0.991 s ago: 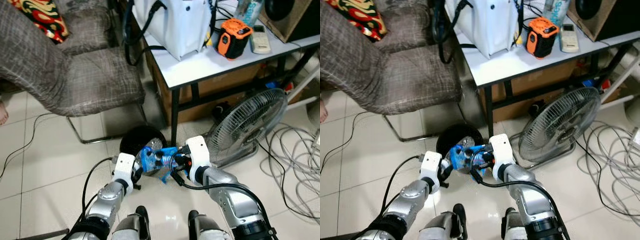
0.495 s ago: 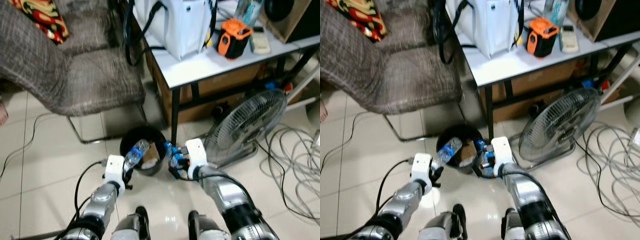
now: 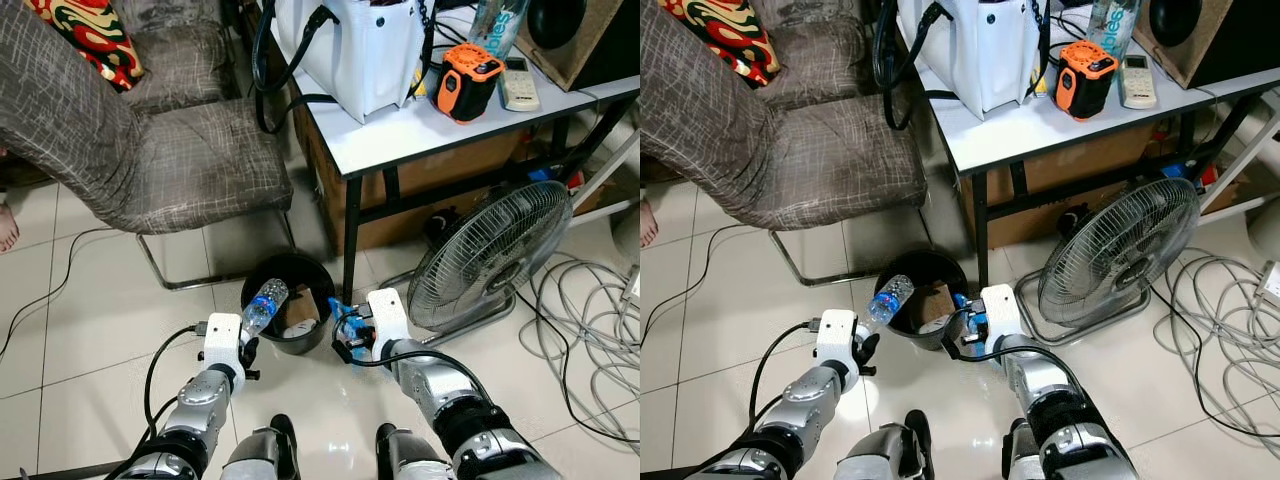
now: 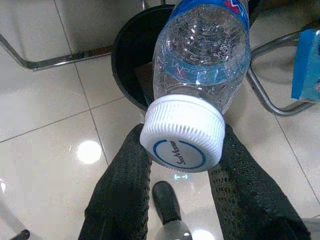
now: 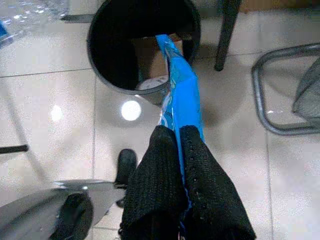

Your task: Picking trash to rubbish bin

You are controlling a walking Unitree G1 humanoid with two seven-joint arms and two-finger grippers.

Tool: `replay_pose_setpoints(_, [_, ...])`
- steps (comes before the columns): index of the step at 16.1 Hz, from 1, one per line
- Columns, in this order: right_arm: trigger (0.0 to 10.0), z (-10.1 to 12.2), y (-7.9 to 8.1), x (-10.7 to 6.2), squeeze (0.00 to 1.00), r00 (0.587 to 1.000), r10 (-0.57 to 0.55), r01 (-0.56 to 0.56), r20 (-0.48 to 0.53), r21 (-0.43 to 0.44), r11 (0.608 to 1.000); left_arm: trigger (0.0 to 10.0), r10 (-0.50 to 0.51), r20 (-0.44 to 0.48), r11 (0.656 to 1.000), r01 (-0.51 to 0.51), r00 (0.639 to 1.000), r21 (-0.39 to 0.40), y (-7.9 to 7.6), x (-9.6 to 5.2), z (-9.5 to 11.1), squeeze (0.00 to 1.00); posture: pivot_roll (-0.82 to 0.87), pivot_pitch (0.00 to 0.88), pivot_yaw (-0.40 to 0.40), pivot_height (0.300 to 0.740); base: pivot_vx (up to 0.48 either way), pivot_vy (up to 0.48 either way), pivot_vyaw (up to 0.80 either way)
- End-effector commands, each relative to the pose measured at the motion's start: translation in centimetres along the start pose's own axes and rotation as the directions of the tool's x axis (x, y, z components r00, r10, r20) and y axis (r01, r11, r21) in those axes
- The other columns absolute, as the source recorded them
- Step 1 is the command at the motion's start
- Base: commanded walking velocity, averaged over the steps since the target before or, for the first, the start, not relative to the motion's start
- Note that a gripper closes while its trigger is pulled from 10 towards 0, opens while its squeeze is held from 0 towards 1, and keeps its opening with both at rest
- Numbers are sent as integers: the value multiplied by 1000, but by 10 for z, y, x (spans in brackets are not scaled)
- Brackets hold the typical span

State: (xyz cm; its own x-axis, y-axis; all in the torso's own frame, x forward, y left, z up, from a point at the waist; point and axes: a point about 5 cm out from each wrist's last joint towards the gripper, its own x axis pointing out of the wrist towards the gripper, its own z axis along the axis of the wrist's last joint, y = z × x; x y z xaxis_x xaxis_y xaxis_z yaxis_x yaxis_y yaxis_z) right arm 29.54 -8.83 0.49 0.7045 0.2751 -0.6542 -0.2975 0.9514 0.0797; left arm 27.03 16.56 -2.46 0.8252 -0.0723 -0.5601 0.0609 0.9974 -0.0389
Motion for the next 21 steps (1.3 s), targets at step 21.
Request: replay_pose_setpoints(21, [10000, -41, 21, 7, 0, 994, -59, 56, -93, -33, 998, 10000, -3, -131, 998, -5, 991, -65, -9, -9, -39, 0, -145, 199, 66, 740, 0, 0, 0])
